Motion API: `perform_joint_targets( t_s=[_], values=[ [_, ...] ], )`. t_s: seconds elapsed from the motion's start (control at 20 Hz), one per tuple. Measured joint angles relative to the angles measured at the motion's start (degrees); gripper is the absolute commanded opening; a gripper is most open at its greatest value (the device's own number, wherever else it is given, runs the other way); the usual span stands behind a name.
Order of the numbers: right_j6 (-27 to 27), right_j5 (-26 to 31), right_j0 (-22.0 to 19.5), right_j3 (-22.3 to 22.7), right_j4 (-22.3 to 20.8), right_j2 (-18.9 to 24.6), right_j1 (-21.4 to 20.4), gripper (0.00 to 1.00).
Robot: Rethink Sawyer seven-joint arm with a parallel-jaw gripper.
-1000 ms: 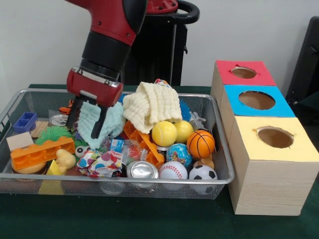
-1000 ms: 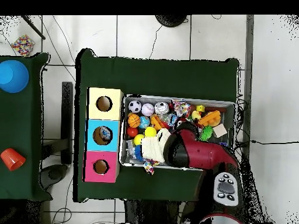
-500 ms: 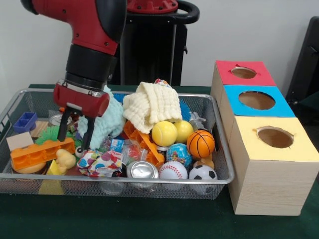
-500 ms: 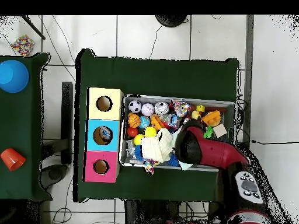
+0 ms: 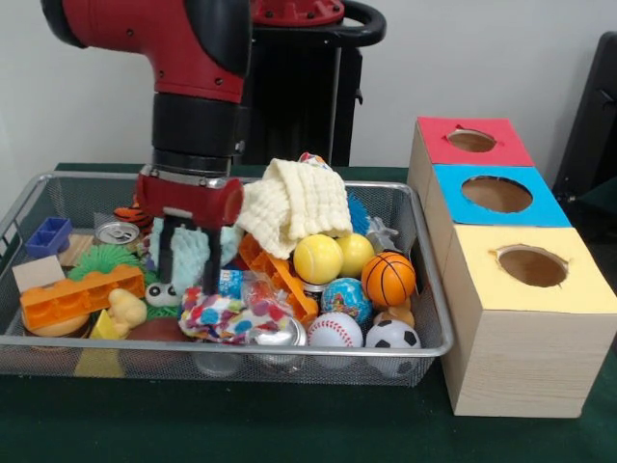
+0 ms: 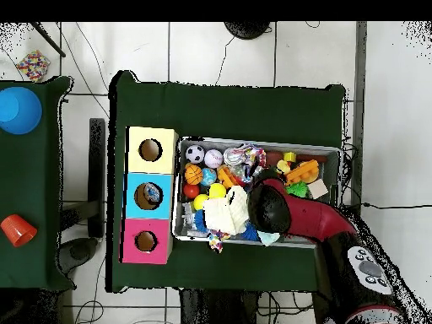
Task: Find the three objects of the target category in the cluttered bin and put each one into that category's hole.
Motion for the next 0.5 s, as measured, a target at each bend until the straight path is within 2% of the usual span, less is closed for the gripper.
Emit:
perform_joint_targets(
  t_s=[0.5],
  values=[
    [0.0, 5.88, -0.91, 5.11, 2.23, 7.55, -3.46, 1.0]
  ],
)
